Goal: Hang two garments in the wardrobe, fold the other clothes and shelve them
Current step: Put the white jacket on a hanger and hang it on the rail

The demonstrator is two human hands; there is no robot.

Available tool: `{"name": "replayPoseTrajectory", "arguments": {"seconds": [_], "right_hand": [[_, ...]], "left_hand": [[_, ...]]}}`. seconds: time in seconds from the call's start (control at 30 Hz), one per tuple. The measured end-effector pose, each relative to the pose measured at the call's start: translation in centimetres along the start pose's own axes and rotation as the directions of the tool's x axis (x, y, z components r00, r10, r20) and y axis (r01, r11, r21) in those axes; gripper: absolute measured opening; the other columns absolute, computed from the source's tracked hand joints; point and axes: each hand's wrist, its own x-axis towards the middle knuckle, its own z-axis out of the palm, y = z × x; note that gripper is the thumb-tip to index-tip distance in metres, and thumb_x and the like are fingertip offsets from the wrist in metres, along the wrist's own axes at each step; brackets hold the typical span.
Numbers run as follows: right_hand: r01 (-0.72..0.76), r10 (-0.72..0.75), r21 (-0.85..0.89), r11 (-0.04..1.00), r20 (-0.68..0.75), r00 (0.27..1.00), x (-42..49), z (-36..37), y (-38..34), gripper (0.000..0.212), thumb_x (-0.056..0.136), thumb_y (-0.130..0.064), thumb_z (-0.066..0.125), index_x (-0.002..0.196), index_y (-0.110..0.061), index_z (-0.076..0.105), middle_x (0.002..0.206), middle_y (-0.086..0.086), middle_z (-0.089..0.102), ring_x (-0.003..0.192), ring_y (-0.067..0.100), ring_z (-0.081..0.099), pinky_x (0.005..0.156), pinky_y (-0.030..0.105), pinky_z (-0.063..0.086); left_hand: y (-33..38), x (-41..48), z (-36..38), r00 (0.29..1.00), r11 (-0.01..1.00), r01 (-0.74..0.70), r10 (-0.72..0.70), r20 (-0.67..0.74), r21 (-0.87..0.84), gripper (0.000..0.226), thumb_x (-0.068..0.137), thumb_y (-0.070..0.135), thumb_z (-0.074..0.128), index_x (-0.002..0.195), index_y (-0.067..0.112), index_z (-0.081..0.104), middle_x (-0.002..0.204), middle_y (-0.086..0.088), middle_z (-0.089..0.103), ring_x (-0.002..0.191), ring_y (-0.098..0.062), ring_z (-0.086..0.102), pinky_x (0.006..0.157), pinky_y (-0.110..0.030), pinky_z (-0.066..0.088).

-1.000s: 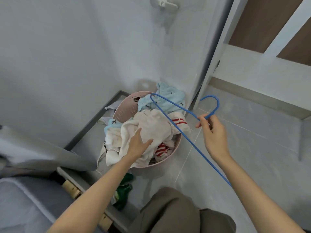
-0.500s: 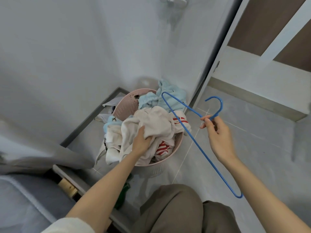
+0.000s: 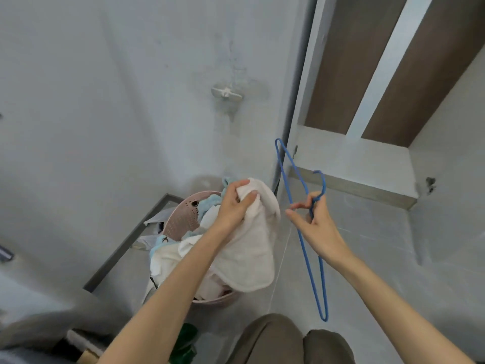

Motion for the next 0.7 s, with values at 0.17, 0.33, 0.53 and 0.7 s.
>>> {"name": "replayPoseTrajectory", "arguments": {"seconds": [0.17, 0.33, 0.53, 0.7], "right_hand": [[0.059, -0.060, -0.051, 0.997, -0.020, 0.998, -2.7, -2.8, -4.3, 0.054, 0.077, -0.028, 0.078, 0.088, -0.035, 0.025, 0.110, -0.007, 0.055, 0.075, -0.016, 0.047, 0.073, 0.009, 0.038], [0.168, -0.188, -0.089, 0.982, -0.303, 0.934, -4.3, -6.5, -8.5, 0.053, 0.077, -0.019, 0.077, 0.083, -0.034, 0.026, 0.088, -0.007, 0.051, 0.079, 0.008, 0.053, 0.071, 0.028, 0.042], [0.293, -0.417, -0.300, 0.908, -0.572, 0.706, -7.4, -16.2, -14.9, 0.048, 0.084, -0.003, 0.063, 0.080, -0.033, 0.026, 0.072, 0.012, 0.046, 0.051, 0.006, 0.038, 0.053, 0.016, 0.033], [0.313, -0.547, -0.449, 0.837, -0.663, 0.511, -13.1, -25.5, -20.8, 0.045, 0.088, 0.000, 0.057, 0.083, -0.034, 0.028, 0.068, -0.018, 0.047, 0.056, 0.004, 0.041, 0.057, 0.015, 0.034]], "left_hand": [[7.7, -1.5, 4.9, 0.971, 0.977, -0.172, 0.190, 0.142, -0.129, 0.023, 0.091, 0.008, 0.060, 0.108, 0.021, 0.051, 0.112, -0.008, 0.060, 0.090, -0.012, 0.060, 0.078, -0.028, 0.050], [15.2, -3.4, 10.1, 0.888, 0.922, -0.281, 0.355, 0.292, -0.266, 0.024, 0.090, 0.007, 0.061, 0.106, 0.022, 0.053, 0.098, 0.001, 0.064, 0.082, -0.007, 0.063, 0.068, -0.024, 0.052], [24.6, -7.4, 17.7, 0.664, 0.778, -0.488, 0.625, 0.409, -0.396, 0.029, 0.084, 0.010, 0.065, 0.108, 0.022, 0.052, 0.106, -0.001, 0.061, 0.094, -0.007, 0.062, 0.079, -0.020, 0.050], [31.4, -12.7, 25.7, 0.453, 0.636, -0.528, 0.772, 0.447, -0.563, 0.031, 0.089, 0.001, 0.062, 0.109, 0.020, 0.049, 0.107, 0.000, 0.060, 0.097, -0.005, 0.061, 0.081, -0.018, 0.048]]}}
